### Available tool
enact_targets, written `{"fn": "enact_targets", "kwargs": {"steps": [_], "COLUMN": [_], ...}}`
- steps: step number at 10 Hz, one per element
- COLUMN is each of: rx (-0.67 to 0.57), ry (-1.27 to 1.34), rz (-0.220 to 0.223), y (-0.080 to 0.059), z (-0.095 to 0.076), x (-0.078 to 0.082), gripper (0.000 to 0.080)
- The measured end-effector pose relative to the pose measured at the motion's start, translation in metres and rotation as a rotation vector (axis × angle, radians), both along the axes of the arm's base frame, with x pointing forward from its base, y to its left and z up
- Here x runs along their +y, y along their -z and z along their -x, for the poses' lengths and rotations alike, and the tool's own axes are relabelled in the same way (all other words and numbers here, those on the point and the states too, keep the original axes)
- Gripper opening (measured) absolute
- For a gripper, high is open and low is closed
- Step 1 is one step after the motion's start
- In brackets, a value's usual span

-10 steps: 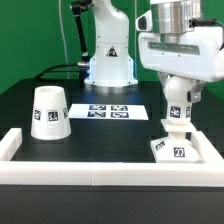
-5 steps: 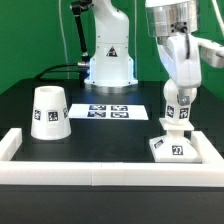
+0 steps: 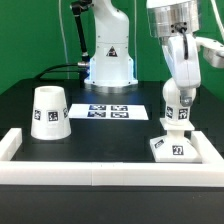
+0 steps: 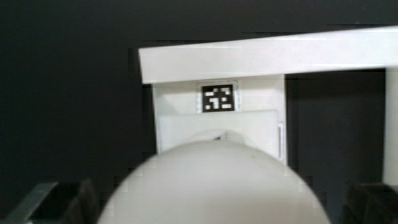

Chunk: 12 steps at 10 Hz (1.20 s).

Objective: Assemble lamp

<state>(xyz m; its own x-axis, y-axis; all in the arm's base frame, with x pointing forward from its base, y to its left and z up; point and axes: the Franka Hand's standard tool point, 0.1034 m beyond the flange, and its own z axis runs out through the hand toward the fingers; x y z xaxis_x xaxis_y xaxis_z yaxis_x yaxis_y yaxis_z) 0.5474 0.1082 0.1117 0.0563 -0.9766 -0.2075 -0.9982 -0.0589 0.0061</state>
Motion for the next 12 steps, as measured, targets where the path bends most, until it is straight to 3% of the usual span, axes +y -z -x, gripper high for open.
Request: {"fn": "enact_targets", "kwargs": {"steps": [4, 9, 12], "rx": [-0.056, -0.136, -0.183], "ry": [-0.302, -0.704, -1.109], "rz": [-0.001, -0.009, 0.043], "y": [-0.0049, -0.003, 0.0008], "z": [0.0048, 0.0055, 0.0094], "x": [0.0088, 0.0077, 0.0057], "gripper": [0.0698, 0.0698, 0.0698]}}
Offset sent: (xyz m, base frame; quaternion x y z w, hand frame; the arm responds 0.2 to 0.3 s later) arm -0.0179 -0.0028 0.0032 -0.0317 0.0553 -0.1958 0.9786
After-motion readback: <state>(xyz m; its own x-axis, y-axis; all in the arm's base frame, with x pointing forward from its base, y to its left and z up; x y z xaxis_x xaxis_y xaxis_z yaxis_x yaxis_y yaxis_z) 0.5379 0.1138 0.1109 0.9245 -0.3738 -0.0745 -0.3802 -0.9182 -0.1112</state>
